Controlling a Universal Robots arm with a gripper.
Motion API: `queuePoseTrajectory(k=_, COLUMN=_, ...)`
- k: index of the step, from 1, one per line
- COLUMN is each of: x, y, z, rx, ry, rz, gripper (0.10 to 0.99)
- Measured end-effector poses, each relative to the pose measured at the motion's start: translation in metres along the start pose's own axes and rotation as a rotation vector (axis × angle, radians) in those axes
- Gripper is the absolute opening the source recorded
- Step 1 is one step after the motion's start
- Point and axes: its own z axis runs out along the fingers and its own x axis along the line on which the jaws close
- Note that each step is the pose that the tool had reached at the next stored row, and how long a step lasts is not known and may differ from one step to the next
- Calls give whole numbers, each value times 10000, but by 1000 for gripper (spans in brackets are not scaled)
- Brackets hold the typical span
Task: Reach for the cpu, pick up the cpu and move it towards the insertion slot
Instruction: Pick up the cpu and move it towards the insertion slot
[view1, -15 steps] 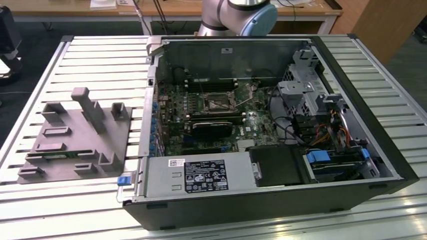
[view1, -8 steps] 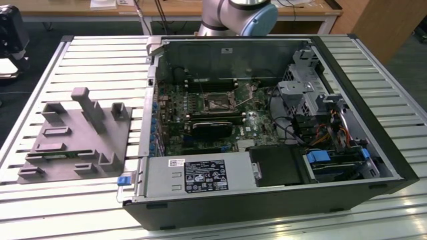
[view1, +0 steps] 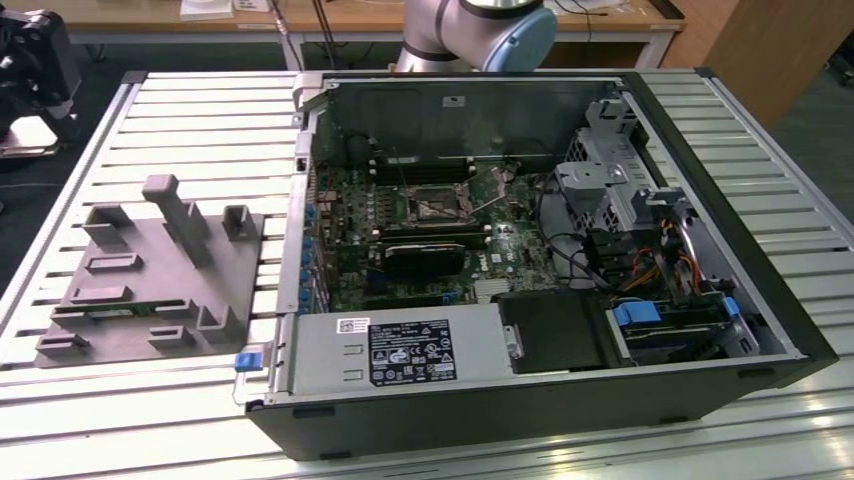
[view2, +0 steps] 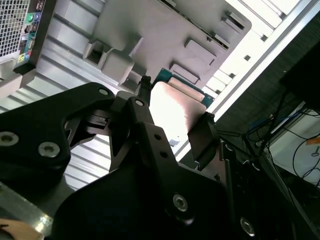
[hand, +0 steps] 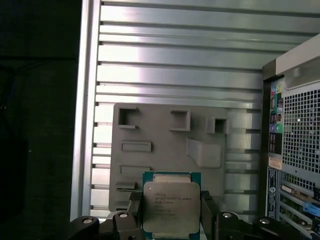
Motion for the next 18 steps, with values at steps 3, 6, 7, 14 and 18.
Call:
queuePoseTrajectory(k=3, x=-79, y=-2, z=1, rx=1, ry=1, rz=0, gripper=545)
queuePoseTrajectory(k=6, x=-162, y=-4, z=3, rx=0, ry=0, rz=0, gripper=545)
queuePoseTrajectory(k=7, x=-190, y=-5, z=3, rx=1, ry=1, rz=0, gripper=545)
queuePoseTrajectory(k=14, x=-390, y=-11, z=7, rx=1, ry=1, rz=0, gripper=545)
queuePoseTrajectory(k=18, x=-510, y=-13, z=9, rx=0, ry=1, rz=-1, gripper=545)
